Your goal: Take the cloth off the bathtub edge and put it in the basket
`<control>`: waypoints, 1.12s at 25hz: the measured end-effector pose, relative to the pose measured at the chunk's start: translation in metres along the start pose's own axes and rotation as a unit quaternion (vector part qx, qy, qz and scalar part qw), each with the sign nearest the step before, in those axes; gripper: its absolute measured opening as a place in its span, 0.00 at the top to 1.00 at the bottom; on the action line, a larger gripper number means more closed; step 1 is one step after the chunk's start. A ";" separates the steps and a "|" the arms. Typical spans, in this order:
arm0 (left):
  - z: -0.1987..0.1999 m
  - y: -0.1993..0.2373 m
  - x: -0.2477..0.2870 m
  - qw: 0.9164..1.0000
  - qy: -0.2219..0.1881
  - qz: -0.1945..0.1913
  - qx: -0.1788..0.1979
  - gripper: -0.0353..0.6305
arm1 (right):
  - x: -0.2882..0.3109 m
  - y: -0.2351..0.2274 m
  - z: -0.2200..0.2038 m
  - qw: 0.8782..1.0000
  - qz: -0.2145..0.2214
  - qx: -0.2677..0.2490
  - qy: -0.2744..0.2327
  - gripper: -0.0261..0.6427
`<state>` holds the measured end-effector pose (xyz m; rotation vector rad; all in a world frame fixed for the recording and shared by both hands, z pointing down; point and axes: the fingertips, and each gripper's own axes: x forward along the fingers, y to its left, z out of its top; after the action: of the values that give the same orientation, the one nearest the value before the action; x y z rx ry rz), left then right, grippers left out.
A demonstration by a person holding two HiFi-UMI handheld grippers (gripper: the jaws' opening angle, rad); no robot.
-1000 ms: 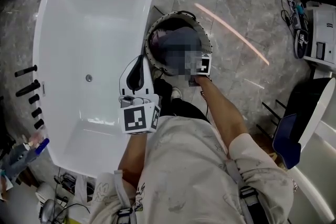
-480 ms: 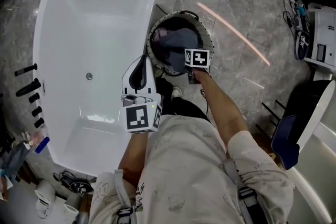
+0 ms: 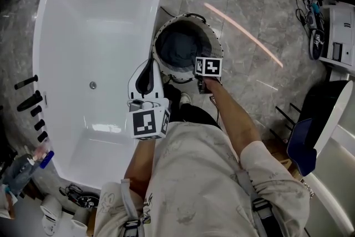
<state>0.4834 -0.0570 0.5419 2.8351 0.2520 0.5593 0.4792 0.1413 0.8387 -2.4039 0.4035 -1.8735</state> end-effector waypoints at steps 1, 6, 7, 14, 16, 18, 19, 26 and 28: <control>0.001 0.000 0.002 1.000 0.000 -0.001 0.001 0.94 | -0.001 0.001 0.002 1.000 0.003 -0.001 -0.007 0.74; 0.005 0.000 0.009 1.000 0.002 -0.005 0.006 0.94 | -0.014 0.011 0.014 0.998 0.023 -0.009 -0.050 0.76; 0.007 -0.001 0.010 1.000 0.001 -0.006 0.008 0.94 | -0.017 0.015 0.016 0.998 0.030 -0.009 -0.061 0.76; 0.021 -0.010 0.010 1.000 -0.008 -0.011 0.018 0.94 | -0.081 0.023 0.050 0.986 0.038 -0.032 -0.160 0.78; 0.023 -0.010 0.007 1.000 -0.010 -0.011 0.021 0.94 | -0.105 0.027 0.056 0.981 0.041 -0.035 -0.188 0.80; 0.026 -0.010 0.003 1.000 -0.013 -0.009 0.020 0.94 | -0.132 0.034 0.063 0.974 0.048 -0.048 -0.216 0.81; 0.027 -0.011 0.002 1.000 -0.014 -0.009 0.020 0.94 | -0.145 0.037 0.067 0.971 0.050 -0.057 -0.229 0.81; 0.041 -0.032 -0.009 0.999 -0.027 -0.023 0.031 0.94 | -0.231 0.057 0.095 0.943 0.073 -0.074 -0.317 0.85; 0.046 -0.036 -0.013 0.999 -0.031 -0.027 0.035 0.94 | -0.253 0.064 0.104 0.933 0.076 -0.082 -0.342 0.85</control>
<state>0.4855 -0.0342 0.4865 2.8987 0.3415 0.4585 0.5124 0.1309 0.5598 -2.8186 0.6685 -0.8715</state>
